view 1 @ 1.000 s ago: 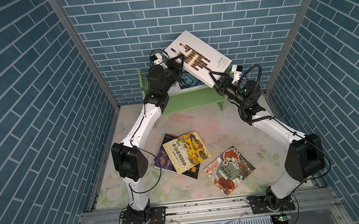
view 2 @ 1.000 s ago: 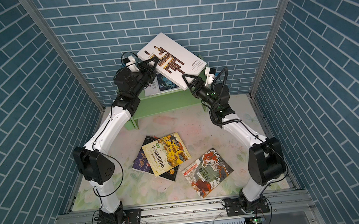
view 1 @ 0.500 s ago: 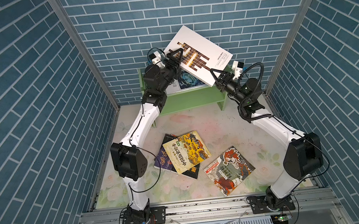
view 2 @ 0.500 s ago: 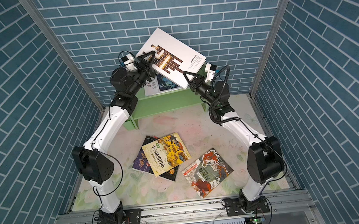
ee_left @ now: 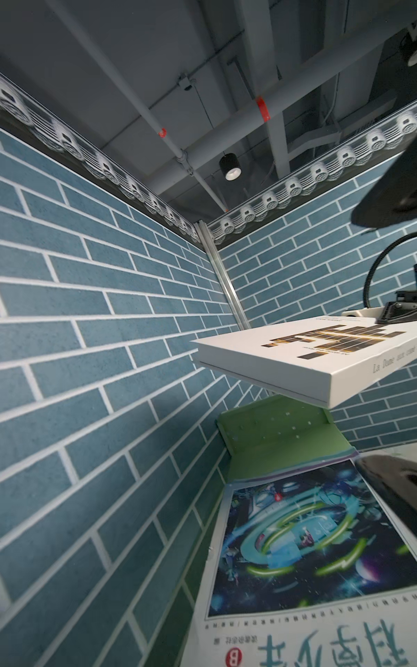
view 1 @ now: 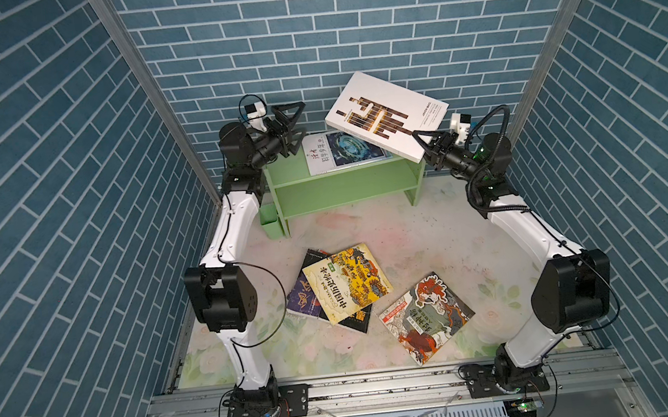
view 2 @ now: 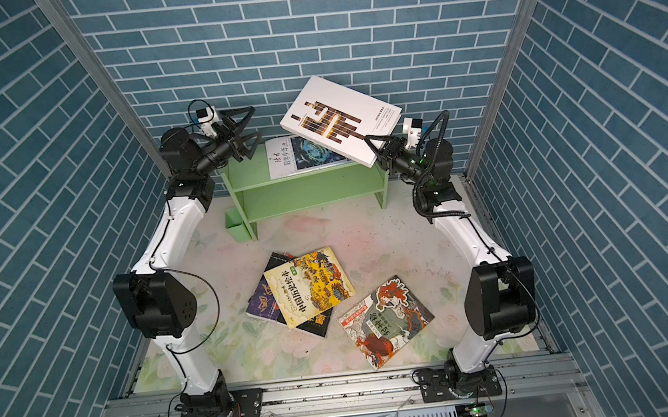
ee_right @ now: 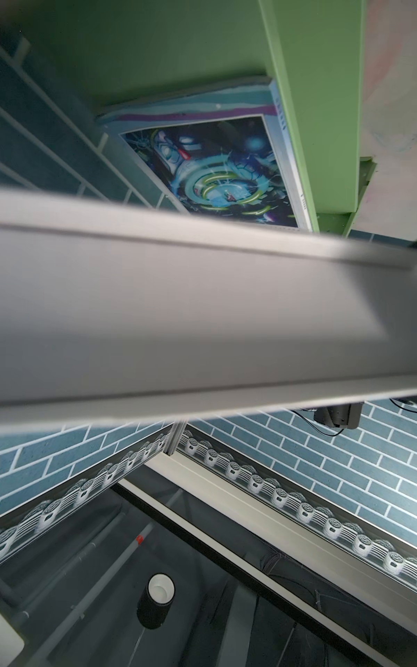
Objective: Stacking books/files
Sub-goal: Pick up the book from the middle-right of the table.
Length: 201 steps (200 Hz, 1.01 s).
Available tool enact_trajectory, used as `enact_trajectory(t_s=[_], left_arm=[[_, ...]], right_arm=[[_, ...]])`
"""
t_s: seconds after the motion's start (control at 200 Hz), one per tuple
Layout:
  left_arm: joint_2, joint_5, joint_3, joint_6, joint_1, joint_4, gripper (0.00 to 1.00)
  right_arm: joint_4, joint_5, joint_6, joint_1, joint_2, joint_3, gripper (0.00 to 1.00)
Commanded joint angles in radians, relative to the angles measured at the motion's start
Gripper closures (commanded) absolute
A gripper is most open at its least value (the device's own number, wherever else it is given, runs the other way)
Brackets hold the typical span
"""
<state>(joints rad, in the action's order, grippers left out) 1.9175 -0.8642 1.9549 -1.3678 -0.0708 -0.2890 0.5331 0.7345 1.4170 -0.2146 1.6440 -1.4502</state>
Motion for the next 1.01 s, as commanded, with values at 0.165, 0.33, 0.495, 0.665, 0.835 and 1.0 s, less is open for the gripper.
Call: enact_trajectory(t_s=[0.165, 0.33, 0.495, 0.665, 0.835, 1.0], left_arm=[[0.028, -0.264, 0.132, 0.232, -0.004, 0.331, 0.00], [0.029, -0.285, 0.151, 0.274, -0.016, 0.399, 0.00], [0.043, -0.301, 0.160, 0.319, -0.030, 0.446, 0.01], [0.061, -0.332, 0.162, 0.211, -0.035, 0.323, 0.16], [0.063, -0.351, 0.142, 0.151, -0.038, 0.236, 0.28], [0.051, -0.360, 0.126, 0.147, -0.040, 0.226, 0.41]], right_arm=[[-0.092, 0.171, 0.029, -0.006, -0.055, -0.080, 0.77], [-0.094, 0.214, 0.058, -0.006, -0.054, -0.103, 0.77], [-0.057, 0.264, 0.119, -0.009, -0.047, -0.127, 0.76], [-0.084, 0.300, 0.118, -0.014, -0.044, -0.122, 0.76], [-0.091, 0.333, 0.115, -0.023, -0.019, -0.142, 0.76], [-0.104, 0.355, 0.113, -0.024, 0.020, -0.184, 0.76]])
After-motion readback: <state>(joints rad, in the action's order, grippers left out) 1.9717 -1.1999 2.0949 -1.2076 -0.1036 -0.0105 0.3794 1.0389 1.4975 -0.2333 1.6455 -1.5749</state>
